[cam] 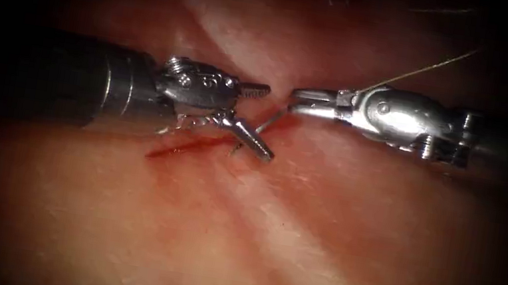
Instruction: Wound Closure
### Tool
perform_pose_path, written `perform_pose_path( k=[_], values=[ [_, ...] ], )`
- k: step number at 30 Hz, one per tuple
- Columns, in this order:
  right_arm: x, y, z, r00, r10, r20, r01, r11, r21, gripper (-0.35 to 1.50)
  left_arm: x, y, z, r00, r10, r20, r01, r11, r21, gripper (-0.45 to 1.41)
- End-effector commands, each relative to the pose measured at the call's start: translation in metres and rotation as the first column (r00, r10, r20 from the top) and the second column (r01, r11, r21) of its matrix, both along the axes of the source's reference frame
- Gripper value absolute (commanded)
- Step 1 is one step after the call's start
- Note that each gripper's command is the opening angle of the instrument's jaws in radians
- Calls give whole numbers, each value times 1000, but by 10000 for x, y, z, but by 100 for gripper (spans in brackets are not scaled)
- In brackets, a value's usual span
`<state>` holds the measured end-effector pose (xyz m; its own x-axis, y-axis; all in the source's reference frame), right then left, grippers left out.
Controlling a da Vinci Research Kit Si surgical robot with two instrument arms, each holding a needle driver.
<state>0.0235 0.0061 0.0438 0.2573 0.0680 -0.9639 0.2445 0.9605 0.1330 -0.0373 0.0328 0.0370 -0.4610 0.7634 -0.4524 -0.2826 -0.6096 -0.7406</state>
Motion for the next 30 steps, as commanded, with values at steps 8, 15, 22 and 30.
perform_pose_path(
  k=[8, 15, 22, 30],
  values=[
    [14, 0, -9, 998, -40, -43, 36, 996, -88, -35, -8, -2, 20, 1000, 17, 18, -17, 1000, 12, 81],
    [11, -1, -10, 994, -81, -68, 66, 978, -200, -35, -7, -6, 16, 998, 57, 28, -57, 998, 16, 62],
    [12, -4, -14, 992, -98, -78, 77, 968, -239, -35, -7, -11, 15, 995, 85, 50, -86, 996, 21, 34],
    [13, -5, -18, 991, -92, -95, 65, 965, -255, -35, -11, -14, 23, 995, 86, 58, -89, 995, 37, 20]
  ],
)
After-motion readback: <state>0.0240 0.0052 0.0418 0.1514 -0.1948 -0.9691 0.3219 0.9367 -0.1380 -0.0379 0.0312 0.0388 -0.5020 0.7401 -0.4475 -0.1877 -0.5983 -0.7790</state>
